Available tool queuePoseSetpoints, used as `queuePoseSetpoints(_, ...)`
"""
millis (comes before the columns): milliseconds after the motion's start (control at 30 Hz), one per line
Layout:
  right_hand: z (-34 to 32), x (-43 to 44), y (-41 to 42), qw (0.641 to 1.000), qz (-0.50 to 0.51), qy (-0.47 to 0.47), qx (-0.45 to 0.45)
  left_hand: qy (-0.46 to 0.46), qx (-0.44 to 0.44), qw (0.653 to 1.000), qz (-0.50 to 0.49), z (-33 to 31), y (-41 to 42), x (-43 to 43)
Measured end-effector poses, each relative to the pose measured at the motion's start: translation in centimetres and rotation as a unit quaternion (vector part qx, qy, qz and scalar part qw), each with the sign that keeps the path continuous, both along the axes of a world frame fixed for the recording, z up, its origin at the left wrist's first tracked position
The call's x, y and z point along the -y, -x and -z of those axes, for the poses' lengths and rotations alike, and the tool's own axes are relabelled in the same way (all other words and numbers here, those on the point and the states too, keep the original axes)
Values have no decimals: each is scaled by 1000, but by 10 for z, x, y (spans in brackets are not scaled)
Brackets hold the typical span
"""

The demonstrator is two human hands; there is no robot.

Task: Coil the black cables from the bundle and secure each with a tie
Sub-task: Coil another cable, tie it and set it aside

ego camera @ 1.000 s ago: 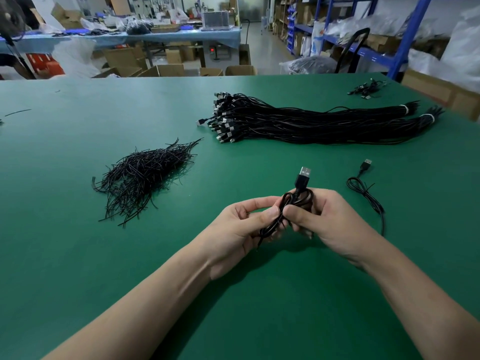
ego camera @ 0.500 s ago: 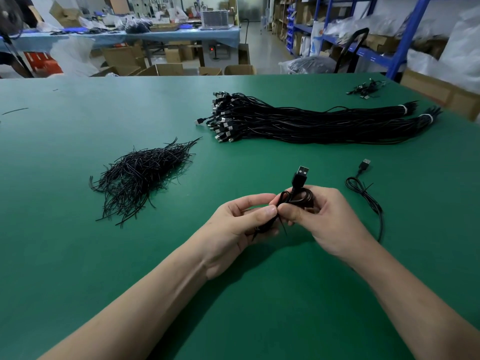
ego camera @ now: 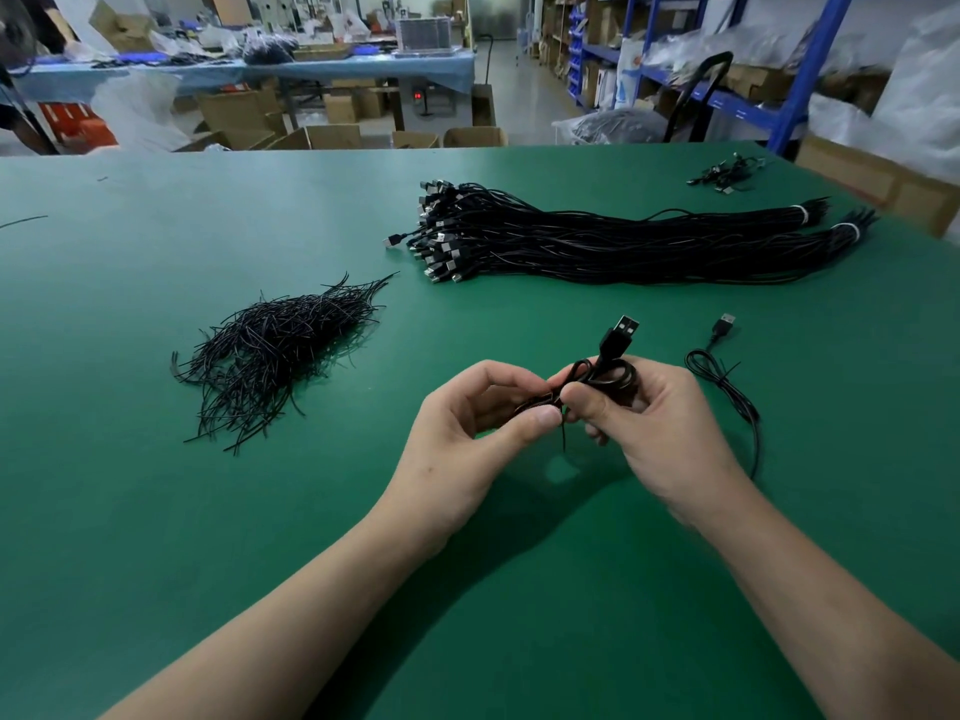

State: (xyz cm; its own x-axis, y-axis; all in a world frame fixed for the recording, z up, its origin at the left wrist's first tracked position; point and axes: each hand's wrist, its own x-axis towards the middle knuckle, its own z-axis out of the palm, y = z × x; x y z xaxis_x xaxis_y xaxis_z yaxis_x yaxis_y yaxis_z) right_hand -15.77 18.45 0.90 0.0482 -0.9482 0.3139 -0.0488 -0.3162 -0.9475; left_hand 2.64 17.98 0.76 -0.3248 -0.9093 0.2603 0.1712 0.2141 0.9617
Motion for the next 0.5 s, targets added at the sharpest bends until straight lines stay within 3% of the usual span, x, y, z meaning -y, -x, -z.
queuePoseSetpoints(200,0,0,-1,1000,-4,-3,10,159,148,974,-71,1,-6,2)
queuePoseSetpoints(500,4,-1,-6,1000,1,-28,-3,295,198,911,-209,0,-4,-1)
